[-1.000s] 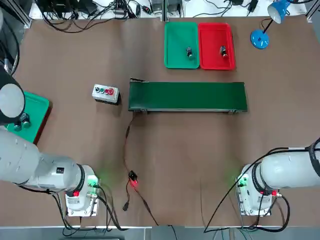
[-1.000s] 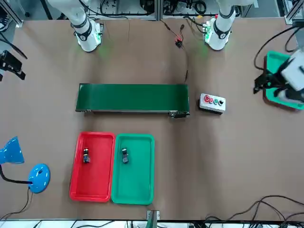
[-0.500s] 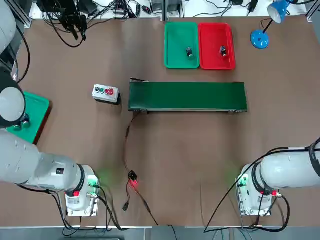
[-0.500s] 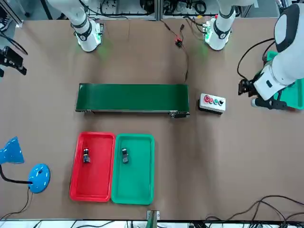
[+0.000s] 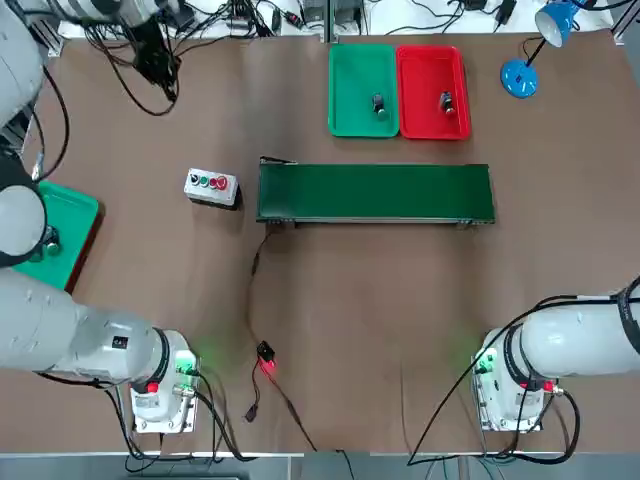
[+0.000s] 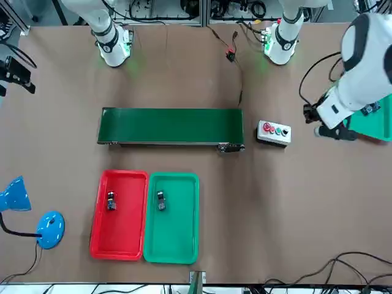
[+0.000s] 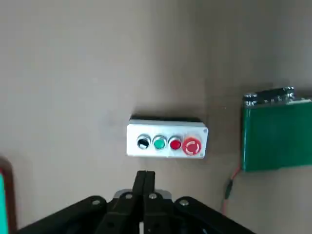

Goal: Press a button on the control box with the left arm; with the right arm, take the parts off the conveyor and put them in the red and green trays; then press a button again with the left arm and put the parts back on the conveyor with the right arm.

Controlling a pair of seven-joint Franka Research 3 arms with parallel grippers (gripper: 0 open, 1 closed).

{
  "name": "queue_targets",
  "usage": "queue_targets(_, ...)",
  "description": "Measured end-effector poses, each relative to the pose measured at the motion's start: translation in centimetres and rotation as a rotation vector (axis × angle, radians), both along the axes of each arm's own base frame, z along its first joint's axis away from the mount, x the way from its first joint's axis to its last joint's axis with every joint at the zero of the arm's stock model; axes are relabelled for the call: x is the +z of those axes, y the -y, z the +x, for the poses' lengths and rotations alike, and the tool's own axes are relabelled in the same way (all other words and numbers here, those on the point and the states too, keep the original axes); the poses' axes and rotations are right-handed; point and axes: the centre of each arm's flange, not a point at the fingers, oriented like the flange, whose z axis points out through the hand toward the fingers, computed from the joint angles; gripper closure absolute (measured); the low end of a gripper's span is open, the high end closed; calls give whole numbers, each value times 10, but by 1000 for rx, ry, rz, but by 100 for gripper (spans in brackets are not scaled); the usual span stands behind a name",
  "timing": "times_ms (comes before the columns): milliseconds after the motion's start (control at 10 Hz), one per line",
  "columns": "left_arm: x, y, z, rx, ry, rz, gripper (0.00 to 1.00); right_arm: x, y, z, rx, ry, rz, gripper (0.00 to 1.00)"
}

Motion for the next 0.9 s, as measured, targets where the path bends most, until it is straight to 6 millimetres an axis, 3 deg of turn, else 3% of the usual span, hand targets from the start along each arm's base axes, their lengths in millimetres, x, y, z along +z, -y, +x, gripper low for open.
queue_targets(200,-59,-1,-30,1,3,6,99,0,-1,0,1,-2,0,0)
queue_targets(500,-126,-7,-60,6,29,9,99,0,-1,0,2,-2,0,0)
queue_targets(700,-157,-10,-73,3,-6,15,99,0,-1,0,3,-2,0,0)
queue_targets(900,-178,-8,-73,-2,-33,17,99,0,-1,0,3,-2,0,0)
